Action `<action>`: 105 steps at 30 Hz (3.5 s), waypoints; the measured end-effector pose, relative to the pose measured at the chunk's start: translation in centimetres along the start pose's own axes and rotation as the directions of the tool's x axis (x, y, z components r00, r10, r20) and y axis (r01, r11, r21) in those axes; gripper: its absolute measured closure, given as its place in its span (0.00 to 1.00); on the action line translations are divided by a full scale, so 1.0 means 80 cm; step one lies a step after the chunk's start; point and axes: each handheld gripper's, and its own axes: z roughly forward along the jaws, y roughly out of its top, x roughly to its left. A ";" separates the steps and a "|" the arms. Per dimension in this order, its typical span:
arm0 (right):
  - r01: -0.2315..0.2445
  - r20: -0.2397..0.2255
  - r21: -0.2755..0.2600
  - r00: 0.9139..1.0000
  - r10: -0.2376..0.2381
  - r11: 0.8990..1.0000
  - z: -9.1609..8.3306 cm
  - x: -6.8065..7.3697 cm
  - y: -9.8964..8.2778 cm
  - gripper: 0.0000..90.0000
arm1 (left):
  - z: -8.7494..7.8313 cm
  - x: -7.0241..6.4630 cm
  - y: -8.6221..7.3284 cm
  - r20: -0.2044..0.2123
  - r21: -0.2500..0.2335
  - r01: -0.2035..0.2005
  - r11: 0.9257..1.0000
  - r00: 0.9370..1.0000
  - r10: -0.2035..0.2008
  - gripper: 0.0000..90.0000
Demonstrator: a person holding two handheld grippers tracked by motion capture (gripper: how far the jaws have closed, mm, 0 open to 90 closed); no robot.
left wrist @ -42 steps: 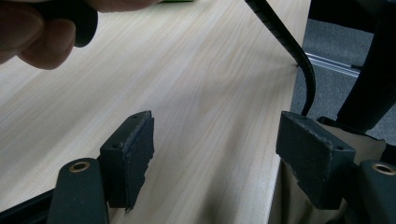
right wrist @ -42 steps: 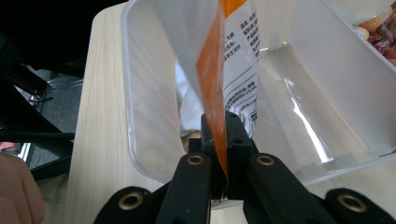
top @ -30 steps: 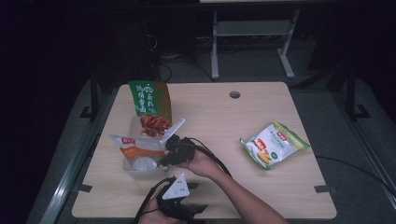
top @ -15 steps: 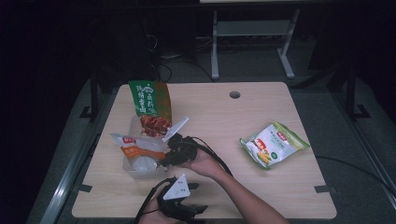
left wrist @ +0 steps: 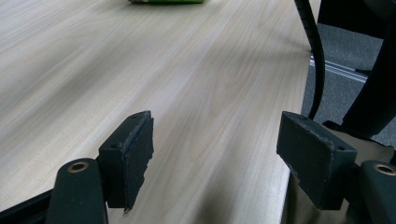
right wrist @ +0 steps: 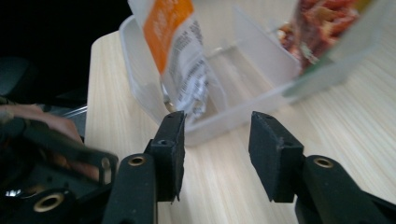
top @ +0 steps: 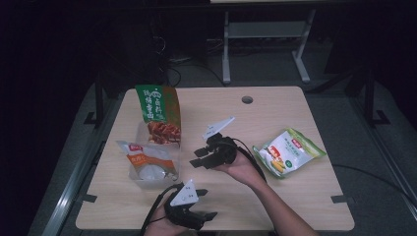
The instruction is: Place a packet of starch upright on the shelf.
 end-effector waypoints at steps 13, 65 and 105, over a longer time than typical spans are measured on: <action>-0.083 0.129 -0.038 0.988 0.088 0.996 -0.080 -0.025 -0.053 0.52 | 0.006 0.009 0.010 -0.002 -0.011 0.015 1.000 1.000 -0.015 0.30; -0.447 0.492 -0.162 0.736 0.464 0.880 -0.258 -0.091 -0.261 0.36 | 0.157 0.059 0.140 0.061 0.023 -0.010 1.000 0.998 0.008 0.39; -0.619 0.282 -0.311 0.665 0.692 0.722 -0.237 -0.135 -0.295 0.50 | 0.223 0.074 0.176 0.060 0.069 0.010 0.998 0.998 -0.014 0.45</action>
